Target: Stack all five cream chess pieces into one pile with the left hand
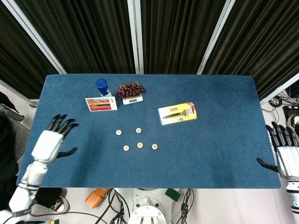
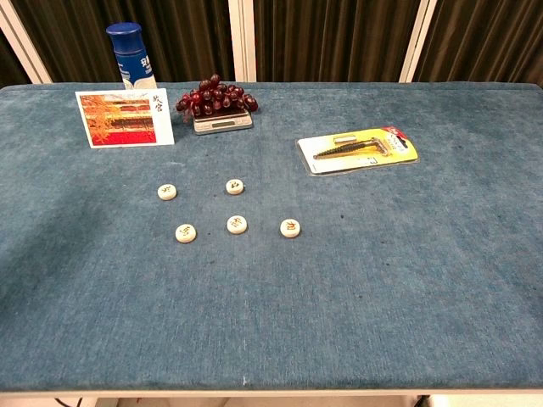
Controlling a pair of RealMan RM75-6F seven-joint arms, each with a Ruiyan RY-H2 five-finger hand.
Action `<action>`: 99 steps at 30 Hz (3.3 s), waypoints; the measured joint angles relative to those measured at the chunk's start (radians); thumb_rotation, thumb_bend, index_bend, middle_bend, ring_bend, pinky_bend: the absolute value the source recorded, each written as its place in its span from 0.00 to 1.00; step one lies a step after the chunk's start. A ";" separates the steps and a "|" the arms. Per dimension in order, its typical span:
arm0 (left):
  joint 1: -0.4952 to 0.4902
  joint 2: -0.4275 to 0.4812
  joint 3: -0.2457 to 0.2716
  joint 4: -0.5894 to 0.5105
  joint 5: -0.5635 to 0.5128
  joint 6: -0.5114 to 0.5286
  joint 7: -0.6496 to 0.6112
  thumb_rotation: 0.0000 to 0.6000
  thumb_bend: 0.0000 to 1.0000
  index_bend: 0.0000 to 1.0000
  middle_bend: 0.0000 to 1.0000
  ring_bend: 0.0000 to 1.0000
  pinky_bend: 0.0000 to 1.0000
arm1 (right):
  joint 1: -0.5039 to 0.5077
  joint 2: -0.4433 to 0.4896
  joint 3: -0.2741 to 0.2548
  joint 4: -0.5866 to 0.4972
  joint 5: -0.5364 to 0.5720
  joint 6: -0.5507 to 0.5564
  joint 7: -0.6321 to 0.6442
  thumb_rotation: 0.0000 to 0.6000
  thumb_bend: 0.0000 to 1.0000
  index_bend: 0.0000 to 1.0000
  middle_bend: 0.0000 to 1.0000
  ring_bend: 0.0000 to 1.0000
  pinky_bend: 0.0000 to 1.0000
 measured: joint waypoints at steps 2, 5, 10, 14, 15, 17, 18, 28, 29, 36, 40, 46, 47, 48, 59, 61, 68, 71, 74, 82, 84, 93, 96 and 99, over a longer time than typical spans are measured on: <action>-0.049 -0.024 -0.017 -0.002 -0.008 -0.062 0.005 1.00 0.21 0.28 0.18 0.07 0.00 | -0.004 -0.001 -0.002 0.003 0.003 0.001 0.006 1.00 0.15 0.00 0.02 0.00 0.04; -0.120 -0.068 -0.041 0.006 -0.038 -0.158 0.018 1.00 0.25 0.30 0.18 0.07 0.00 | -0.006 -0.005 -0.006 0.006 0.006 -0.003 0.009 1.00 0.15 0.00 0.02 0.00 0.04; -0.223 -0.174 -0.079 0.066 -0.157 -0.296 0.089 1.00 0.26 0.31 0.18 0.07 0.00 | -0.009 -0.010 -0.006 0.010 0.013 -0.005 0.010 1.00 0.15 0.00 0.02 0.00 0.04; -0.282 -0.266 -0.102 0.134 -0.272 -0.373 0.128 1.00 0.26 0.33 0.18 0.06 0.00 | -0.011 -0.010 -0.002 0.010 0.021 -0.004 0.006 1.00 0.15 0.00 0.02 0.00 0.04; -0.295 -0.287 -0.106 0.153 -0.294 -0.388 0.135 1.00 0.26 0.34 0.18 0.06 0.00 | -0.012 -0.009 -0.001 0.010 0.022 -0.004 0.005 1.00 0.15 0.00 0.02 0.00 0.04; -0.319 -0.330 -0.110 0.196 -0.329 -0.411 0.151 1.00 0.26 0.37 0.18 0.05 0.00 | -0.012 -0.008 0.000 0.009 0.025 -0.004 0.003 1.00 0.15 0.00 0.02 0.00 0.04; -0.327 -0.346 -0.110 0.213 -0.339 -0.416 0.158 1.00 0.26 0.37 0.18 0.05 0.00 | -0.012 -0.008 0.001 0.008 0.027 -0.005 0.003 1.00 0.15 0.00 0.02 0.00 0.04; -0.372 -0.450 -0.107 0.340 -0.436 -0.423 0.215 1.00 0.28 0.40 0.18 0.04 0.00 | -0.007 -0.012 0.005 0.013 0.037 -0.018 0.003 1.00 0.15 0.00 0.02 0.00 0.04; -0.374 -0.455 -0.106 0.347 -0.443 -0.423 0.217 1.00 0.28 0.41 0.18 0.04 0.00 | -0.007 -0.013 0.005 0.014 0.038 -0.020 0.003 1.00 0.15 0.00 0.02 0.00 0.04; -0.391 -0.490 -0.102 0.392 -0.486 -0.435 0.223 1.00 0.31 0.43 0.18 0.04 0.00 | -0.005 -0.014 0.008 0.016 0.046 -0.026 0.003 1.00 0.15 0.00 0.02 0.00 0.04; -0.401 -0.502 -0.100 0.408 -0.495 -0.440 0.222 1.00 0.33 0.45 0.18 0.03 0.00 | -0.005 -0.013 0.009 0.014 0.049 -0.029 0.000 1.00 0.15 0.00 0.02 0.00 0.04; -0.412 -0.511 -0.095 0.431 -0.509 -0.447 0.226 1.00 0.34 0.47 0.18 0.03 0.00 | -0.006 -0.013 0.010 0.014 0.058 -0.033 0.000 1.00 0.15 0.00 0.02 0.00 0.04; -0.413 -0.512 -0.094 0.433 -0.512 -0.448 0.226 1.00 0.35 0.48 0.18 0.03 0.00 | -0.007 -0.013 0.010 0.014 0.059 -0.033 0.001 1.00 0.15 0.00 0.02 0.00 0.04; -0.414 -0.512 -0.094 0.436 -0.513 -0.450 0.225 1.00 0.35 0.48 0.18 0.03 0.00 | -0.007 -0.013 0.010 0.015 0.060 -0.034 0.002 1.00 0.15 0.00 0.02 0.00 0.04; -0.434 -0.513 -0.131 0.415 -0.515 -0.434 0.175 1.00 0.40 0.53 0.20 0.03 0.00 | -0.007 -0.015 0.011 0.020 0.062 -0.035 0.004 1.00 0.15 0.00 0.02 0.00 0.04; -0.449 -0.510 -0.145 0.401 -0.519 -0.438 0.170 1.00 0.40 0.53 0.20 0.03 0.00 | -0.008 -0.016 0.011 0.021 0.062 -0.036 0.004 1.00 0.15 0.00 0.02 0.00 0.04; -0.510 -0.540 -0.171 0.397 -0.562 -0.472 0.204 1.00 0.40 0.53 0.20 0.02 0.00 | -0.013 -0.017 0.010 0.025 0.068 -0.033 0.010 1.00 0.15 0.00 0.02 0.00 0.04; -0.536 -0.563 -0.177 0.403 -0.583 -0.484 0.224 1.00 0.40 0.53 0.20 0.02 0.00 | -0.015 -0.015 0.012 0.026 0.073 -0.031 0.013 1.00 0.15 0.00 0.02 0.00 0.04; -0.556 -0.582 -0.178 0.411 -0.595 -0.488 0.243 1.00 0.40 0.53 0.20 0.02 0.00 | -0.016 -0.012 0.014 0.027 0.074 -0.030 0.015 1.00 0.15 0.00 0.02 0.00 0.04; -0.587 -0.609 -0.178 0.437 -0.633 -0.491 0.272 1.00 0.40 0.53 0.20 0.01 0.00 | -0.017 -0.014 0.015 0.035 0.083 -0.038 0.024 1.00 0.15 0.00 0.02 0.00 0.04; -0.591 -0.610 -0.175 0.441 -0.639 -0.491 0.279 1.00 0.39 0.53 0.20 0.01 0.00 | -0.016 -0.015 0.015 0.037 0.084 -0.040 0.026 1.00 0.15 0.00 0.02 0.00 0.04; -0.602 -0.620 -0.163 0.455 -0.665 -0.488 0.295 1.00 0.38 0.51 0.19 0.01 0.00 | -0.015 -0.015 0.017 0.037 0.085 -0.042 0.026 1.00 0.15 0.00 0.02 0.00 0.04; -0.603 -0.622 -0.161 0.459 -0.669 -0.484 0.292 1.00 0.38 0.50 0.18 0.00 0.00 | -0.015 -0.014 0.018 0.035 0.085 -0.041 0.024 1.00 0.15 0.00 0.02 0.00 0.04; -0.603 -0.621 -0.158 0.460 -0.671 -0.485 0.289 1.00 0.38 0.49 0.18 0.00 0.00 | -0.015 -0.014 0.018 0.033 0.085 -0.042 0.023 1.00 0.15 0.00 0.02 0.00 0.04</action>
